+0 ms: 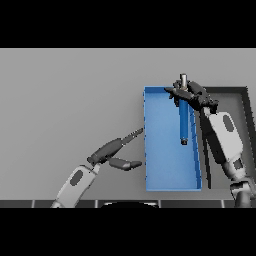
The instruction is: Pick up the blue pipe and place it into the blue bin.
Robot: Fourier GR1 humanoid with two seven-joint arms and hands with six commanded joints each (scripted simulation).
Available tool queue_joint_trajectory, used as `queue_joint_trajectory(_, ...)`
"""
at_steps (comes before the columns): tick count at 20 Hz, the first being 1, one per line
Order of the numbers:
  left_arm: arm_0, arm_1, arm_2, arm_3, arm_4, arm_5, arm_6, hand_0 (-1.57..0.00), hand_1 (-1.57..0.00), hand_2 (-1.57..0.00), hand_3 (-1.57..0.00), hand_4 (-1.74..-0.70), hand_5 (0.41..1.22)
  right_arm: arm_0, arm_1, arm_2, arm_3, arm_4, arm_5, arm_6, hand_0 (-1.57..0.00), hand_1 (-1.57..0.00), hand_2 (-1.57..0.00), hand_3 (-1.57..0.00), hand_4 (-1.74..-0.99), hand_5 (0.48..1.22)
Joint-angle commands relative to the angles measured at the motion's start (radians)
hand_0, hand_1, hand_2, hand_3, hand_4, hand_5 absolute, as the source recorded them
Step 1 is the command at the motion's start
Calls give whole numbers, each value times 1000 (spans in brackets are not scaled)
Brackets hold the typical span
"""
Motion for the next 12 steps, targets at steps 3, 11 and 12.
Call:
queue_joint_trajectory(3,-9,1,5,-3,4,0,-4,1,1,1,1,-885,481,45,-27,60,-7,16,-10,42,-1571,-1571,-1571,-617,-1662,1221)
queue_joint_trajectory(11,-7,6,2,-11,13,-10,4,1,1,1,1,-881,496,0,-75,233,83,-108,-24,10,-411,-396,-380,-251,-1264,1108)
queue_joint_trajectory(12,-6,-1,-2,-5,8,-4,5,1,1,1,1,-881,495,-8,-82,277,78,-97,-6,2,-329,-317,-304,-201,-1230,1056)
